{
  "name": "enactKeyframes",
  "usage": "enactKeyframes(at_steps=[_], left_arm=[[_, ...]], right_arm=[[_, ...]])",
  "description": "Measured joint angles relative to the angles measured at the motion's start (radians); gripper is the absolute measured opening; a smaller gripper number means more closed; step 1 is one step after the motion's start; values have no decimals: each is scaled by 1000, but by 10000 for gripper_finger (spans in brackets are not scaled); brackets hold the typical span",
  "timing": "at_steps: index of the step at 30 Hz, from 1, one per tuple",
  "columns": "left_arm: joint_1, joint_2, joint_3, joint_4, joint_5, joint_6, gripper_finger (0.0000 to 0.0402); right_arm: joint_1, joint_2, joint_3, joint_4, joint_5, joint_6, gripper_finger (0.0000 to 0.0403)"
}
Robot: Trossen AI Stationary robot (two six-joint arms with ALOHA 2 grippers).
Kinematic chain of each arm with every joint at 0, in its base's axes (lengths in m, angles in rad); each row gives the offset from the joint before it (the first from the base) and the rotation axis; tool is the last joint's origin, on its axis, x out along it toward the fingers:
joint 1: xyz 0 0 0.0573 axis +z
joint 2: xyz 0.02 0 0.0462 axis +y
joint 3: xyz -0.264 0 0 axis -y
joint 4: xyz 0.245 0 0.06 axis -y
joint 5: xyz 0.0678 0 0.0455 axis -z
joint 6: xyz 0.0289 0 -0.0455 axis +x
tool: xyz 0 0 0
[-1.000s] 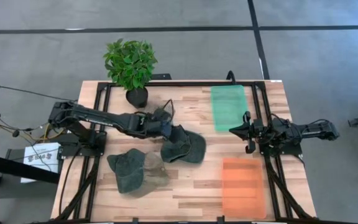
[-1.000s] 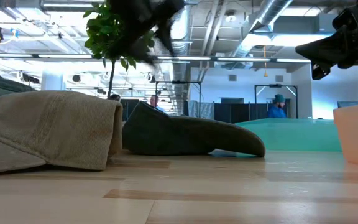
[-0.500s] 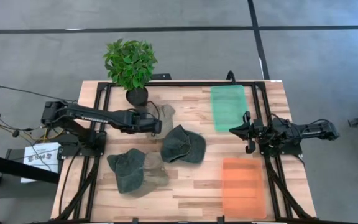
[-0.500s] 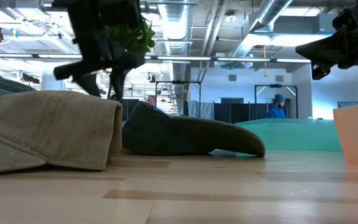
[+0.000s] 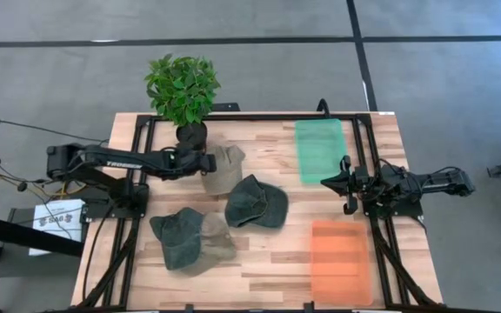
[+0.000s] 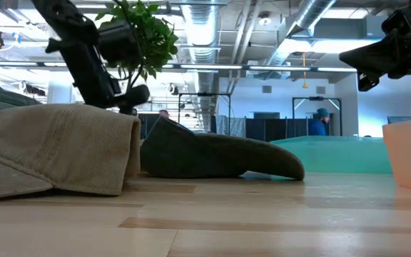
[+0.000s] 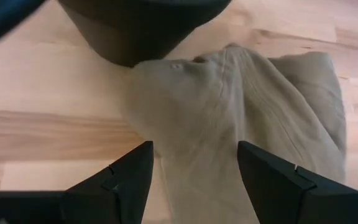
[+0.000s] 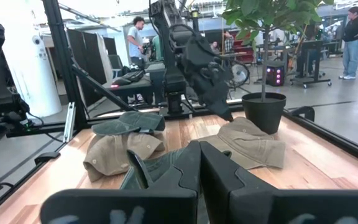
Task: Pick & Place hat
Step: Put the top brown cap into the green bin
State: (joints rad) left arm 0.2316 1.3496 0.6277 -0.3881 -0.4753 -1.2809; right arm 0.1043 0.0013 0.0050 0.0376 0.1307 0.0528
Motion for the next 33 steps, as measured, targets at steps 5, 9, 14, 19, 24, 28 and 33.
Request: enactKeyframes(at_steps=[5, 9, 14, 19, 24, 28, 33], left_arm=[[12, 65, -3, 64, -36, 10, 229], [18, 146, -3, 98, -24, 17, 225], [10, 233, 0, 188, 12, 17, 168], [-2, 236, 1, 224, 52, 17, 58], [-26, 160, -4, 206, 64, 17, 14], [-66, 75, -4, 198, 41, 17, 6], [-142, -55, -3, 166, -63, 17, 3]], right_arm=[[0, 0, 0, 0, 0, 0, 0], [0, 0, 0, 0, 0, 0, 0], [0, 0, 0, 0, 0, 0, 0], [0, 0, 0, 0, 0, 0, 0], [0, 0, 0, 0, 0, 0, 0], [0, 0, 0, -1, 0, 0, 0], [0, 0, 0, -1, 0, 0, 0]])
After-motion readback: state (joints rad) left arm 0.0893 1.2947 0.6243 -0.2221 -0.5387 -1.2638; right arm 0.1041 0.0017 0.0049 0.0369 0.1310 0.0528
